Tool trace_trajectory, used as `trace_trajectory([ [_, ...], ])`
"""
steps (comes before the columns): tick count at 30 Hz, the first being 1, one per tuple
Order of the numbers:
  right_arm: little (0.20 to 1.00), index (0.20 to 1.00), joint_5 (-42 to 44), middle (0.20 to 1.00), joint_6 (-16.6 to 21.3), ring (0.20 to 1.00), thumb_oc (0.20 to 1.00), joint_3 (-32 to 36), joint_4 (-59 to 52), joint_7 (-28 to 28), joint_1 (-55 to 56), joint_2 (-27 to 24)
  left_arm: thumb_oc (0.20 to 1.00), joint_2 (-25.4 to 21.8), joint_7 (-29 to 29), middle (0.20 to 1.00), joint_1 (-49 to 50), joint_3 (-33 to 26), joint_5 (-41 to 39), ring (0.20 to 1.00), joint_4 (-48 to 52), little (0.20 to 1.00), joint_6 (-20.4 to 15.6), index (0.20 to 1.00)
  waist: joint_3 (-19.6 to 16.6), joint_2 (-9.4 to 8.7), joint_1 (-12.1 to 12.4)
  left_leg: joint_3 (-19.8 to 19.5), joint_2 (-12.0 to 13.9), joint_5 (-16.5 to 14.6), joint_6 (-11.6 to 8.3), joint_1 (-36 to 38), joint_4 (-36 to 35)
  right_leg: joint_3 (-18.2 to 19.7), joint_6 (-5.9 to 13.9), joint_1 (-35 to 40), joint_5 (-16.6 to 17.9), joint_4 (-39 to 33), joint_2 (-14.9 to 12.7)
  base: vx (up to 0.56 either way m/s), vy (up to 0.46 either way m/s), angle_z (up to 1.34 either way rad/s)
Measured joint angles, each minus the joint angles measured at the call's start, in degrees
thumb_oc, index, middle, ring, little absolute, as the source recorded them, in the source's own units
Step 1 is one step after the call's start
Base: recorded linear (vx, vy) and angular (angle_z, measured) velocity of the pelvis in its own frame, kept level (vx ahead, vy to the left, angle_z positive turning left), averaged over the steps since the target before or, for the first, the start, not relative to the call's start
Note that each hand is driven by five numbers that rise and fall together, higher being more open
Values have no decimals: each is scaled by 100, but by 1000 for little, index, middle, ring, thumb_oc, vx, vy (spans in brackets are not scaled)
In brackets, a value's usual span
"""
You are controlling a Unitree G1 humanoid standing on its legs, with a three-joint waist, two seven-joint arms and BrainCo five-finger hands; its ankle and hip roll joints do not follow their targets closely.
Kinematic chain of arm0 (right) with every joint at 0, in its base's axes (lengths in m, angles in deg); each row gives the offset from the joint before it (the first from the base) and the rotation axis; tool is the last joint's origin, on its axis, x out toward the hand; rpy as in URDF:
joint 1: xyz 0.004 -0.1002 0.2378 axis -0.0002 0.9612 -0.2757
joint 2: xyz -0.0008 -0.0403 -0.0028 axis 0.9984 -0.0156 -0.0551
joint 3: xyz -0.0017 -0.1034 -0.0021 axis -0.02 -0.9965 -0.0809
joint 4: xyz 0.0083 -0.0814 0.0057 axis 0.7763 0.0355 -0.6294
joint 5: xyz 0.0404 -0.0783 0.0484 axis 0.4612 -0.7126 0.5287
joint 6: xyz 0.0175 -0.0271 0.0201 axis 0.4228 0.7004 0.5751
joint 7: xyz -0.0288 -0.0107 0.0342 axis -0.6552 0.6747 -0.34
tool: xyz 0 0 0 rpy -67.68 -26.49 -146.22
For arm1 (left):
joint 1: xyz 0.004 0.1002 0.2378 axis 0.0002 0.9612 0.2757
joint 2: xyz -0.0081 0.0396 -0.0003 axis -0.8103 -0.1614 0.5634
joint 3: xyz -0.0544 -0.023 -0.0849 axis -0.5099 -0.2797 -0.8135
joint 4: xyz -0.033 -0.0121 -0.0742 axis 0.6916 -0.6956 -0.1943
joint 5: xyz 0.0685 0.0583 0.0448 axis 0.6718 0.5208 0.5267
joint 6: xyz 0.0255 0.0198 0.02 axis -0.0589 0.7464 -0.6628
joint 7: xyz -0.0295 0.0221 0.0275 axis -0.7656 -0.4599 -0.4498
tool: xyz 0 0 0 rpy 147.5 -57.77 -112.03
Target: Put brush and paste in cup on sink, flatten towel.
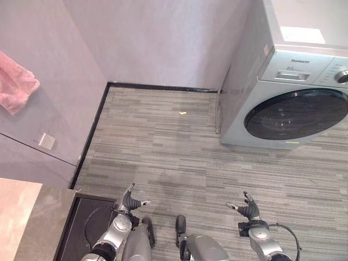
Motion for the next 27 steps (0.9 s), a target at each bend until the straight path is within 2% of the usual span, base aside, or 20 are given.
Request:
trace_trajectory([
  [1, 1000, 1000, -102, 1000, 0, 1000, 1000, -35, 40, 10, -6, 2, 1000, -26, 1, 1000, 71, 7, 7, 1000, -46, 1000, -7, 1000, 5, 17, 75, -3, -99, 155, 23, 9, -265, 112, 390, 196, -250, -111, 79, 449, 88, -43],
  [2, 1000, 1000, -247, 1000, -2, 1000, 1000, -94, 178, 10, 8, -60, 1000, 42, 8, 1000, 95, -4, 57, 1000, -173, 1000, -8, 1000, -21, 247, 141, -241, 43, 258, 53, 74, -871, -219, 877, 274, -832, 50, 161, 424, 88, -85],
  [3, 1000, 1000, -346, 1000, -5, 1000, 1000, -137, 233, 7, 2, -113, 1000, 76, 47, 1000, 133, -60, 117, 1000, -247, 1000, -24, 1000, -80, 309, 368, -372, 195, 301, -3, 147, -1432, -304, 621, 154, -870, 291, 141, 409, 102, -104],
  [4, 1000, 1000, -403, 1000, -6, 1000, 1000, -154, 217, 3, -6, -101, 1000, 13, 59, 1000, 155, -136, 134, 1000, -271, 1000, -6, 1000, -17, 247, 400, -227, 199, 399, 20, 111, -1389, -332, -118, 324, -683, 197, 232, 536, 155, -81],
  [5, 1000, 1000, -462, 1000, -7, 1000, 1000, -159, 218, 4, -7, -92, 1000, 6, 58, 1000, 178, -166, 135, 1000, -313, 1000, 22, 1000, 8, 271, 328, -104, 195, 477, 95, 86, -1389, -325, -304, 556, -591, -20, 318, 283, 97, -33],
  [7, 1000, 1000, -552, 1000, -19, 1000, 1000, -263, 267, -4, 63, -28, 1000, 15, 79, 1000, 317, -333, 137, 1000, -308, 1000, 30, 1000, -25, 199, 319, 68, 185, 423, 293, 65, -1028, -120, -153, 823, -697, -111, 386, 350, 145, -58],
  [9, 1000, 1000, -688, 1000, -58, 1000, 1000, -384, 309, -8, -27, 12, 1000, 25, 78, 1000, 289, -416, 97, 1000, -319, 1000, 23, 1000, -35, 5, 381, 89, -183, 525, 474, -152, -236, 180, -48, 982, -765, -158, 325, 586, 298, -103],
  [10, 1000, 1000, -713, 1000, -112, 1000, 1000, -376, 542, -9, -83, 75, 1000, 138, 78, 1000, 303, -486, 89, 1000, -343, 1000, 26, 1000, -77, -53, 366, 417, -385, 450, 1038, 23, -290, 446, 113, 1071, -867, 87, 299, 420, 257, -100],
  [11, 1000, 1000, -718, 1000, -155, 1000, 1000, -380, 465, -12, 11, 93, 1000, 172, 76, 1000, 430, -448, 62, 1000, -325, 1000, 25, 1000, -165, 106, 386, 498, -313, 442, 1328, 337, -489, 546, 268, 1064, -957, 611, 478, 361, 259, -83],
  [12, 1000, 1000, -719, 1000, -177, 1000, 1000, -416, 365, -17, 60, 221, 1000, 77, 75, 1000, 414, -420, -49, 1000, -305, 1000, 37, 1000, -166, -56, 387, 460, -392, 372, 1490, 570, -539, 572, 412, 814, -1085, 1414, 394, 236, 217, -36],
  [13, 1000, 1000, -729, 1000, -175, 1000, 1000, -456, 186, -18, 192, 231, 1000, 40, 79, 1000, 386, -384, -102, 1000, -141, 1000, 29, 1000, -171, -63, 378, 329, -416, 274, 1592, 749, -622, 498, 555, 432, -1089, 2409, 293, 219, 223, 13],
  [15, 1000, 1000, -735, 1000, -185, 1000, 1000, -441, 25, -16, 322, 183, 1000, 53, 73, 1000, 304, -277, -116, 1000, 186, 1000, 20, 1000, -183, -78, 364, 121, -679, 20, 1658, 1062, -675, 285, 656, -183, -1175, 3950, -263, 243, 218, 47],
  [18, 1000, 1000, -734, 1000, -199, 1000, 1000, -411, -113, -17, 240, 187, 1000, 38, 69, 1000, -23, -157, -104, 1000, 248, 1000, 23, 1000, -152, 17, 324, -233, -989, -278, 1707, 1283, -434, 387, 741, -836, -1212, 4820, -916, 211, 156, 80],
  [20, 1000, 1000, -733, 1000, -195, 1000, 1000, -389, -637, -15, 172, 150, 1000, -37, 77, 1000, -94, -128, -104, 1000, 447, 1000, 23, 1000, -19, 136, 315, -575, -962, -592, 1687, 1414, -155, 940, 786, -1422, -1308, 5130, -479, 166, 100, 82],
  [21, 1000, 1000, -732, 1000, -159, 1000, 1000, -385, -898, -8, 96, 133, 1000, -131, 73, 1000, -147, -94, -103, 1000, 481, 1000, 24, 1000, 90, 139, 359, -526, -933, -663, 1636, 1468, 0, 906, 684, -1849, -1385, 5164, -467, 255, 15, 55],
  [22, 1000, 1000, -734, 1000, -112, 1000, 1000, -401, -971, -6, -54, 73, 1000, -152, 83, 1000, -184, -39, -89, 1000, 426, 1000, 28, 1000, 150, 165, 395, -306, -891, -929, 1415, 1499, 268, 193, 505, -2401, -1434, 4860, -947, 441, -56, 38],
  [23, 1000, 1000, -736, 1000, -134, 1000, 1000, -477, -911, -2, -267, 35, 1000, -68, 121, 1000, -232, -72, -84, 1000, 164, 1000, 25, 1000, 218, 188, 383, -428, -860, -1520, 1381, 1503, 653, 125, 485, -2870, -1294, 4061, -1107, 495, -101, 28],
  [24, 1000, 1000, -743, 1000, -132, 1000, 1000, -524, -926, -4, -300, 29, 1000, -28, 153, 1000, -344, -140, -87, 1000, -210, 1000, 73, 1000, 246, 154, 323, -489, -836, -1690, 1339, 1510, 833, 503, 548, -3028, -1172, 3427, -1026, 551, -133, 46],
  [26, 1000, 1000, -755, 1000, -151, 1000, 1000, -494, -951, 4, -204, 56, 1000, 26, 192, 1000, -332, -225, -98, 1000, -343, 1000, 101, 1000, 335, 18, 226, -638, -809, -1866, 1050, 1847, 931, 738, 527, -3126, -712, 2474, -1078, 489, -136, 56],
  [27, 1000, 1000, -798, 1000, -160, 1000, 1000, -487, -964, 4, -41, 54, 1000, 56, 198, 1000, -240, -235, -114, 1000, -337, 1000, 97, 1000, 279, -8, 207, -855, -791, -1990, 997, 1997, 893, 918, 648, -3003, -513, 1845, -1028, 450, -142, 84],
])
